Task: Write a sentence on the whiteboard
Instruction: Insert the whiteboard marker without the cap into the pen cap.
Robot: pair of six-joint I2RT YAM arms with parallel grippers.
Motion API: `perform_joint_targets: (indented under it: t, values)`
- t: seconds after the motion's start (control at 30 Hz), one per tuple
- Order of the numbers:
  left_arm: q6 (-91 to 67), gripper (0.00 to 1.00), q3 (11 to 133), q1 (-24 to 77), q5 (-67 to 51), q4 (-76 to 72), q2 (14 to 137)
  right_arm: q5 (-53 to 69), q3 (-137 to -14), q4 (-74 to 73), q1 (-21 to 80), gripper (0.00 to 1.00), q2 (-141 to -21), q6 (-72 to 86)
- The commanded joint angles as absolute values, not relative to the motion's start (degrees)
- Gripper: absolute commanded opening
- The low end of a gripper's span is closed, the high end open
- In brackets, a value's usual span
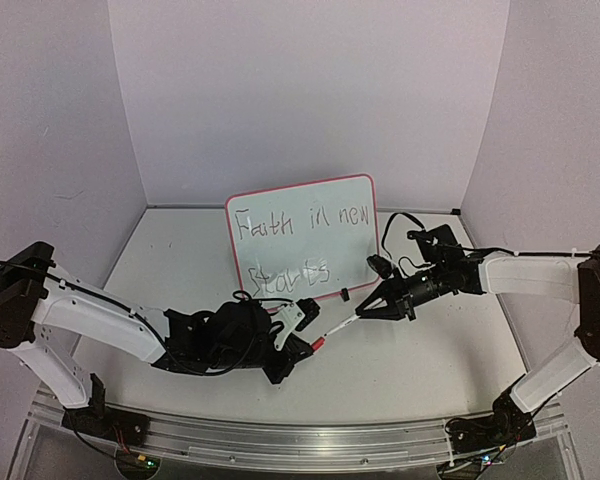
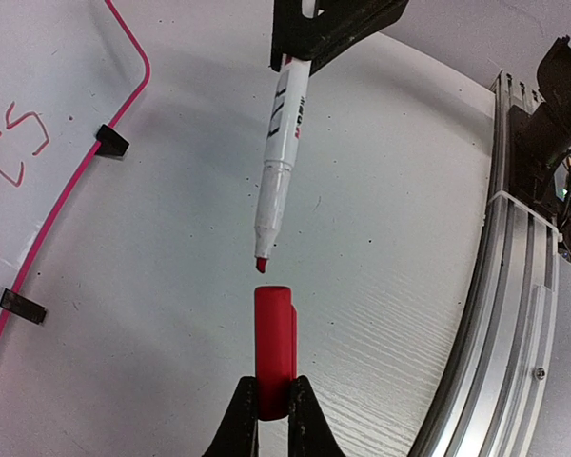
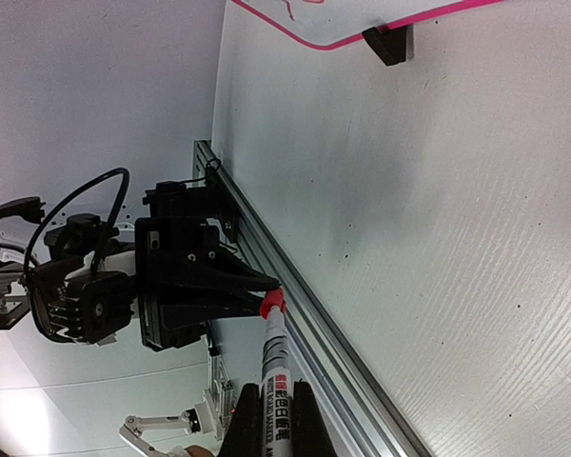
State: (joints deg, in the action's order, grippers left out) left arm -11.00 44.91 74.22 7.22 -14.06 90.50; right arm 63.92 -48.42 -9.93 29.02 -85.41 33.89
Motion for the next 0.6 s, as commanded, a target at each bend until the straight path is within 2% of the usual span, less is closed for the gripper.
perform_joint_targets:
  t: [0.0, 0.57]
  values:
    - [-12.0, 0.00, 45.1, 74.2, 6.7, -16.6, 89.8, 66.0, -48.2, -8.7, 28.9, 0.00, -85.8, 33.0]
    - [-12.2, 0.00, 45.8, 74.2, 4.7, -18.3, 90.9, 67.5, -47.6, -8.8, 29.8, 0.00, -86.4, 32.6]
